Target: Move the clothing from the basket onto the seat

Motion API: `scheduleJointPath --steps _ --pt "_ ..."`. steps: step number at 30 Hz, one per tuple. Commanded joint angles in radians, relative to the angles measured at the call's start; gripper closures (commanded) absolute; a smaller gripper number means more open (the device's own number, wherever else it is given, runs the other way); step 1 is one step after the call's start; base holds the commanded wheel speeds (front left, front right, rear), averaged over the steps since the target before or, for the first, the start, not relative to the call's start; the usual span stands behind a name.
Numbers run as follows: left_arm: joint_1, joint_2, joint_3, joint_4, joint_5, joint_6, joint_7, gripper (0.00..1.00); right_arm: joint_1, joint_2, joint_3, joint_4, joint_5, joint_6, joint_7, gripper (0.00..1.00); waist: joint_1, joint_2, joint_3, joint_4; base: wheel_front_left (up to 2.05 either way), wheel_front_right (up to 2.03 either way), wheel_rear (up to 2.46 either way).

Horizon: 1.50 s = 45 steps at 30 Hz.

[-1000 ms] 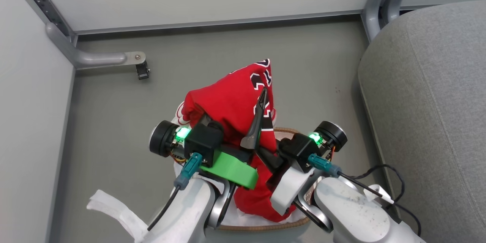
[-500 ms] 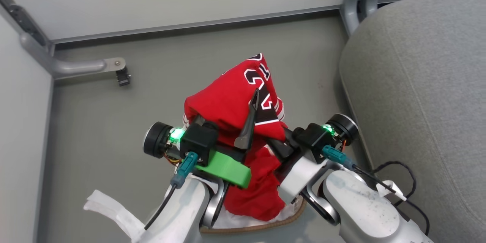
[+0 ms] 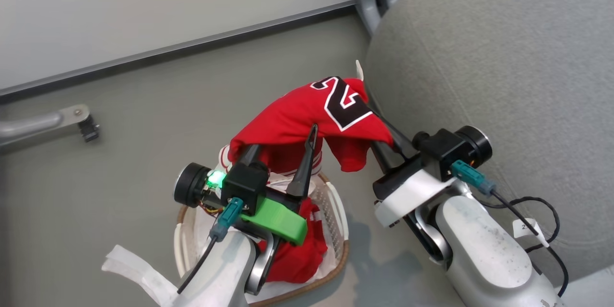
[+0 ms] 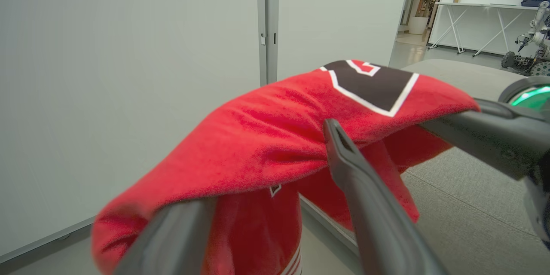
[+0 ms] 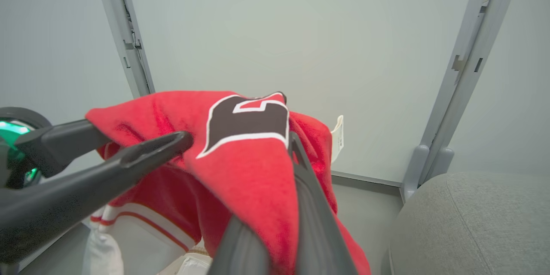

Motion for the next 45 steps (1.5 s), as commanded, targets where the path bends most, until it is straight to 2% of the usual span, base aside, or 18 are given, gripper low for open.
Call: scheduleJointPath --steps 1,19,24,35,40,45 --pt "0.013 0.006 0.009 0.002 0.007 -0.004 0.000 0.00 0.011 -0.002 -0.015 -0.009 -0.008 -0.001 -0.002 1.00 0.0000 -0.0001 0.003 -0.071 0.00 0.00 0.00" --pt "0.024 0.006 0.063 0.032 0.044 -0.034 0.000 0.00 0.051 0.020 -0.104 -0.043 0.002 -0.001 -0.002 1.00 0.0000 -0.0001 0.010 -0.326 0.00 0.00 0.00" --pt "-0.008 0.006 0.046 0.053 0.040 -0.059 0.000 0.00 0.078 0.021 -0.171 -0.074 -0.014 -0.001 -0.002 1.00 0.0000 -0.0001 0.024 -0.340 0.00 0.00 0.00" --pt "-0.049 0.006 0.017 0.102 0.026 -0.083 0.000 0.00 0.103 0.012 -0.292 -0.144 -0.032 -0.001 -0.002 1.00 0.0000 -0.0001 0.060 -0.351 0.00 0.00 0.00" --pt "-0.053 0.006 0.022 0.110 0.033 -0.085 0.000 0.00 0.055 -0.006 -0.325 -0.135 -0.036 -0.001 -0.002 1.00 0.0000 -0.0001 0.079 -0.351 0.00 0.00 0.00" --pt "-0.049 0.006 0.040 0.120 0.050 -0.088 0.000 0.00 -0.057 -0.062 -0.339 -0.080 -0.048 -0.001 -0.002 1.00 0.0000 -0.0001 0.110 -0.350 0.00 0.00 0.00"
